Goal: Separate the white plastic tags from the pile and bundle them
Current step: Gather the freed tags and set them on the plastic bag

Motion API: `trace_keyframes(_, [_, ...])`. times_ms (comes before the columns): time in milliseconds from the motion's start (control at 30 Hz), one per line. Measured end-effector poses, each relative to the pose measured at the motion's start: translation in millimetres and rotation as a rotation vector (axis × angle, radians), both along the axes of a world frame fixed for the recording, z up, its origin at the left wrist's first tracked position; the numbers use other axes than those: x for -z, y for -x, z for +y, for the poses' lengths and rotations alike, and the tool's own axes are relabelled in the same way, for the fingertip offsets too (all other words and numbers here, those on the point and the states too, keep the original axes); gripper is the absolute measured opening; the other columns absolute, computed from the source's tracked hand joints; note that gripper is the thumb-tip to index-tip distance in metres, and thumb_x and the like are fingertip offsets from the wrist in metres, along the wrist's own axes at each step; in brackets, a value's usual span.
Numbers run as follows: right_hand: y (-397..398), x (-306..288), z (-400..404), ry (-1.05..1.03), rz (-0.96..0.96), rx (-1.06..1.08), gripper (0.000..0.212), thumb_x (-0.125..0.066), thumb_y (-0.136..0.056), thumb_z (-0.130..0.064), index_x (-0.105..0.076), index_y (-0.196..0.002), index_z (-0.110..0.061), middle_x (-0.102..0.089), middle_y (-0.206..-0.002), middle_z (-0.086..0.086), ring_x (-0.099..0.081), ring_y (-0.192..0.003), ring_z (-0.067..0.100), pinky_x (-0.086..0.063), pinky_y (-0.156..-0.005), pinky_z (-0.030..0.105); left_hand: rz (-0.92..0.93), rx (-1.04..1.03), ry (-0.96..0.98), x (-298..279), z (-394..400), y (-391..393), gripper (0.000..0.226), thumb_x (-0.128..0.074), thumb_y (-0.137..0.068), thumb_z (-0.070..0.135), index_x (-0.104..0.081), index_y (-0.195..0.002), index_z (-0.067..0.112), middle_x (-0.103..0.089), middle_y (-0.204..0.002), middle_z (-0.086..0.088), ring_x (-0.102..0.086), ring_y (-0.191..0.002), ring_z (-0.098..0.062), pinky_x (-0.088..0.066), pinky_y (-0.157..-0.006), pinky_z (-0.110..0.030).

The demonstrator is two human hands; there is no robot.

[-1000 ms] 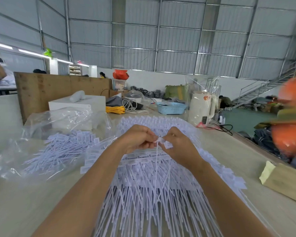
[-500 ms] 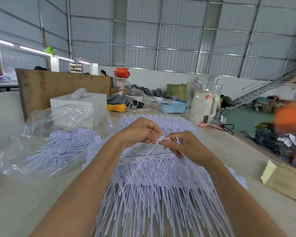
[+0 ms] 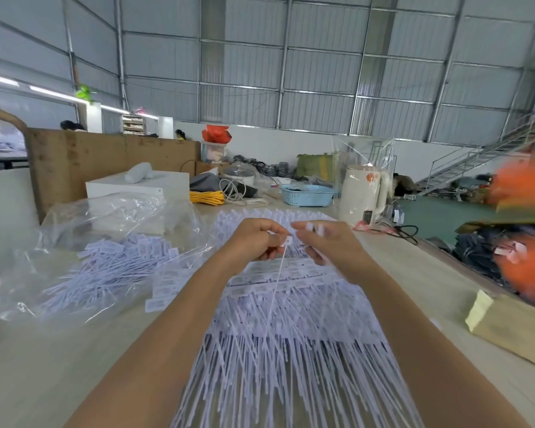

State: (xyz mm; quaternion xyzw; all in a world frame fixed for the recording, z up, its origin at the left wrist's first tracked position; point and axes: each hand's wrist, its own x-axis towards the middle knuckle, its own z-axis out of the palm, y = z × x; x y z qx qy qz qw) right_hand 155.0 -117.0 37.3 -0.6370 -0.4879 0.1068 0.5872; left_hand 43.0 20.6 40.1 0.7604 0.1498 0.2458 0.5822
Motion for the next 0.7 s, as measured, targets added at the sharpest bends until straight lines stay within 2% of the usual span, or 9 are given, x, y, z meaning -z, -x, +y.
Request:
trace_keyframes(33, [4,1,7,0.053,-0.086,0.039,0.012,-0.063,-0.089,-0.018,-0.07,-0.083,-0.01,-0.055,-0.045,-0.011,-0.055,-0.05,0.013,-0.04,-0.05,0.021,-0.001,-0.018,0.009,3,0,-1,0.012,-0.061,-0.089,0.003,-0.067,-0.081,0.01,-0.061,-0.052,-0.002,-0.05,-0.04,-0.009,-0.04,-0.044,-0.019])
trace_keyframes(133, [9,6,18,0.156,-0.224,0.043,0.027,-0.064,-0.089,-0.027,-0.071,-0.098,-0.003,-0.056,-0.05,-0.001,-0.049,-0.043,0.008,-0.04,-0.045,0.021,-0.005,-0.065,0.008,9,1,-2,0.016,-0.054,-0.093,0.002,-0.067,-0.085,0.005,-0.059,-0.052,-0.005,-0.053,-0.041,-0.009,-0.043,-0.044,-0.019])
trace_keyframes(200, [12,10,21,0.182,-0.275,0.012,0.026,-0.066,-0.087,-0.025,-0.07,-0.094,0.0,-0.057,-0.05,-0.004,-0.05,-0.044,0.006,-0.042,-0.046,0.021,0.001,-0.079,0.001,10,2,-3,0.021,-0.05,-0.095,0.003,-0.067,-0.083,0.006,-0.06,-0.052,-0.005,-0.056,-0.043,-0.009,-0.047,-0.047,-0.019])
trace_keyframes(333, [13,12,25,0.225,-0.223,-0.016,0.017,-0.069,-0.085,-0.02,-0.069,-0.077,-0.005,-0.057,-0.048,-0.005,-0.052,-0.043,0.007,-0.042,-0.044,0.019,-0.014,-0.095,0.077,6,-1,-4,0.015,-0.051,-0.098,0.02,-0.055,-0.087,0.01,-0.057,-0.073,-0.009,-0.057,-0.044,-0.014,-0.052,-0.047,-0.024])
trace_keyframes(433, [13,11,24,0.262,-0.197,-0.027,0.02,-0.069,-0.085,-0.018,-0.069,-0.087,0.002,-0.057,-0.047,-0.004,-0.052,-0.041,0.007,-0.042,-0.042,0.019,-0.01,-0.089,0.118,3,-1,-1,0.017,-0.05,-0.098,0.029,-0.046,-0.089,0.016,-0.055,-0.072,-0.011,-0.06,-0.047,-0.017,-0.053,-0.05,-0.028])
trace_keyframes(500, [13,7,22,0.255,-0.193,-0.032,0.014,-0.068,-0.086,-0.018,-0.071,-0.091,-0.005,-0.058,-0.047,-0.005,-0.052,-0.041,0.005,-0.041,-0.041,0.017,-0.019,-0.079,0.197,3,-4,1,0.018,-0.053,-0.096,0.029,-0.045,-0.098,0.013,-0.059,-0.075,-0.014,-0.064,-0.054,-0.021,-0.056,-0.054,-0.029])
trace_keyframes(567, [12,5,19,0.203,-0.171,-0.015,0.009,-0.066,-0.087,-0.016,-0.071,-0.094,-0.015,-0.062,-0.055,-0.001,-0.051,-0.041,0.006,-0.041,-0.041,0.017,-0.04,-0.079,0.274,3,-6,1,0.033,-0.058,-0.094,0.028,-0.042,-0.114,0.008,-0.06,-0.088,-0.017,-0.066,-0.059,-0.024,-0.056,-0.054,-0.029])
trace_keyframes(633, [11,4,16,0.146,-0.144,0.037,0.011,-0.064,-0.089,-0.015,-0.07,-0.097,-0.014,-0.062,-0.056,0.002,-0.05,-0.04,0.009,-0.04,-0.041,0.018,-0.055,-0.107,0.309,3,-9,0,0.05,-0.063,-0.09,0.032,-0.038,-0.125,0.007,-0.054,-0.105,-0.016,-0.066,-0.066,-0.024,-0.057,-0.059,-0.029])
trace_keyframes(700, [12,2,16,0.149,-0.193,0.114,0.009,-0.062,-0.09,-0.016,-0.07,-0.087,-0.014,-0.059,-0.056,0.006,-0.05,-0.045,0.014,-0.04,-0.044,0.021,0.003,-0.069,0.251,3,-16,1,0.06,-0.066,-0.085,0.042,-0.044,-0.127,0.003,-0.055,-0.113,-0.017,-0.065,-0.078,-0.025,-0.057,-0.069,-0.03])
